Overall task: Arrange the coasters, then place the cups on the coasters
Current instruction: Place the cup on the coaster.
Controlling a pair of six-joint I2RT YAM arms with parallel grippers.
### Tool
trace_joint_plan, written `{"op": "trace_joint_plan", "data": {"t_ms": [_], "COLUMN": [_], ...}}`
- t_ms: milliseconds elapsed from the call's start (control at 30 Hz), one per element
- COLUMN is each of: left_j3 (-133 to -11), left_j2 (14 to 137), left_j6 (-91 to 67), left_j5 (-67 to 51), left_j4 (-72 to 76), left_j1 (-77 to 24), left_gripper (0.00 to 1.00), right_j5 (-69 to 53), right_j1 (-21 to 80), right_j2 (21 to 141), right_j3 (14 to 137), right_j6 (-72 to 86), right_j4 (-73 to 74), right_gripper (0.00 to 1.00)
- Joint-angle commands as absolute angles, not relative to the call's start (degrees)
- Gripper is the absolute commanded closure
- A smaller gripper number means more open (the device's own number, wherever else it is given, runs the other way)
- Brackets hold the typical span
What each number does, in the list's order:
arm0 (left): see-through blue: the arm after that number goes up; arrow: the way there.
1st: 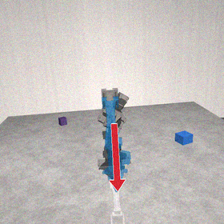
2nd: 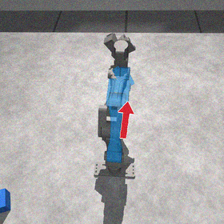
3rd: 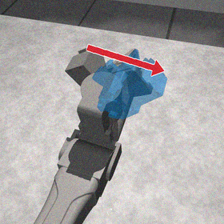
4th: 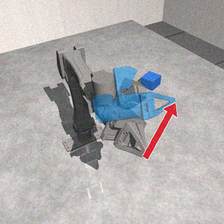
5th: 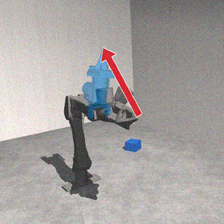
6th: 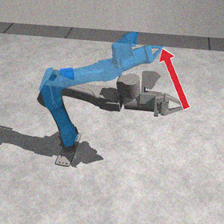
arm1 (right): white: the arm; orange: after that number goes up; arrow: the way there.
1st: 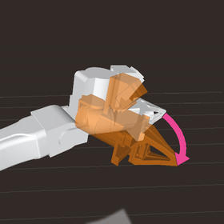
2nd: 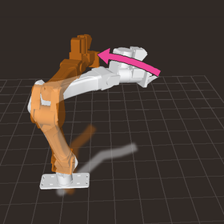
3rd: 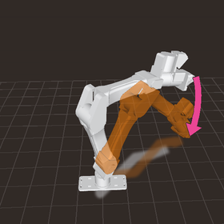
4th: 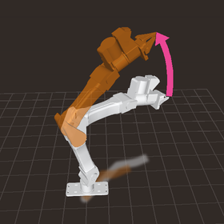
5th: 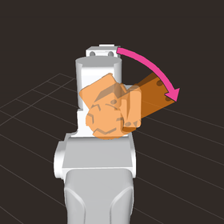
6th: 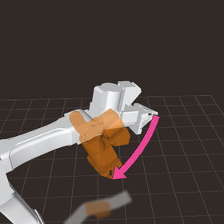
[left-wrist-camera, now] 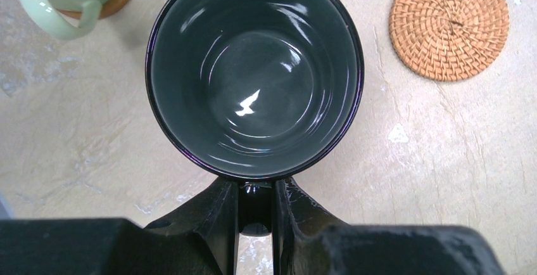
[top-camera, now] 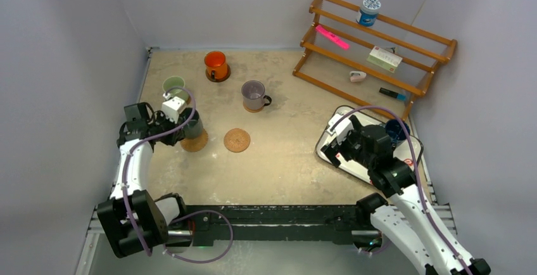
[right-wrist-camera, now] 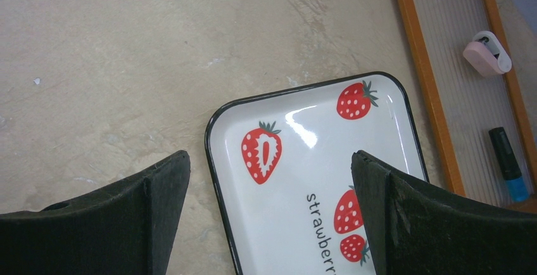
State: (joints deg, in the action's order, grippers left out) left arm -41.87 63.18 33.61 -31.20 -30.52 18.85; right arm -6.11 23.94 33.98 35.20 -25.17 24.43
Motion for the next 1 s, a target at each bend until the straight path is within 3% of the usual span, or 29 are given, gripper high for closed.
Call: {"op": "trace_joint_plan", "data": {"t_ms": [0,967], "left_j3": [-40.7,-38.2], "left_j2": [60.4,63.3], "left_j6": [36.6,38.2], "left_j5": [-36.8,-37.8], "left_j4": [-27.7,-26.9], "left_j1": [19.8,21.5], "left_gripper": [1.00,1.00], "right_j5": [-7.9,-9.0], "right_j1": [23.8,23.8], "right_j2": [33.4,32.3], "right_j3": [34.7,34.7], "right_j6": [-26.1,-26.6], "right_j4": [24.9,25.4], "right_gripper": [0.01,0.01]}}
